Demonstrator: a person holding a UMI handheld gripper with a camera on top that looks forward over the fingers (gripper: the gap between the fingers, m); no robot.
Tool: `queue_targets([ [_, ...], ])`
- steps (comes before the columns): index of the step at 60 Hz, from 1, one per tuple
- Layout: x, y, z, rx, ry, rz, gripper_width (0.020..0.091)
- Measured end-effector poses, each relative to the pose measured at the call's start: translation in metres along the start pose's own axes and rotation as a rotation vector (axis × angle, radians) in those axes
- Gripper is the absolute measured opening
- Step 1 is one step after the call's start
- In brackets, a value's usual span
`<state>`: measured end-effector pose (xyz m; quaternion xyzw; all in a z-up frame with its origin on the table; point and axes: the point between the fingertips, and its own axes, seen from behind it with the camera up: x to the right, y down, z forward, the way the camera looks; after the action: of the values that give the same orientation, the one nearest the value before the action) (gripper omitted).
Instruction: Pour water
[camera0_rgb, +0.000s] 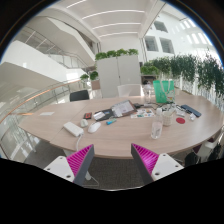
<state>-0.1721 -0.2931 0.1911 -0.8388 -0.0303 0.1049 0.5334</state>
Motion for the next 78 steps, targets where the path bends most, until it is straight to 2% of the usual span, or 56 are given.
queue_targets([
  [6, -0.017, 0.002, 0.001, 0.0, 0.003, -0.017, 0.0835],
  [7, 0.002, 0.001, -0.001, -0.004, 0.001, -0.016, 0.0834],
  [11, -0.022, -0.001, 0.002, 0.02, -0.011, 0.008, 0.0836],
  [21, -0.008, 0.0, 0.015, 0.046, 0.024, 0.006, 0.0837],
  [30, 0.048, -0.016, 0.032, 0.15, 0.083, -0.07, 0.0838],
  [41, 0.148, -0.03, 0.094, 0.185, 0.169, -0.035, 0.0833],
  [55, 0.224, -0.031, 0.2, 0.176, 0.178, -0.019, 0.0834],
  [71, 0.248, -0.018, 0.279, 0.13, 0.135, -0.036, 0.083],
  [72, 0.247, -0.018, 0.282, 0.129, 0.127, -0.037, 0.0818],
  [73, 0.244, -0.018, 0.286, 0.127, 0.118, -0.042, 0.0774],
  [75, 0.244, -0.017, 0.291, 0.122, 0.106, -0.059, 0.0566],
  [76, 0.246, -0.017, 0.292, 0.123, 0.112, -0.074, 0.052],
  [78, 0.247, -0.019, 0.294, 0.125, 0.113, -0.091, 0.0501],
])
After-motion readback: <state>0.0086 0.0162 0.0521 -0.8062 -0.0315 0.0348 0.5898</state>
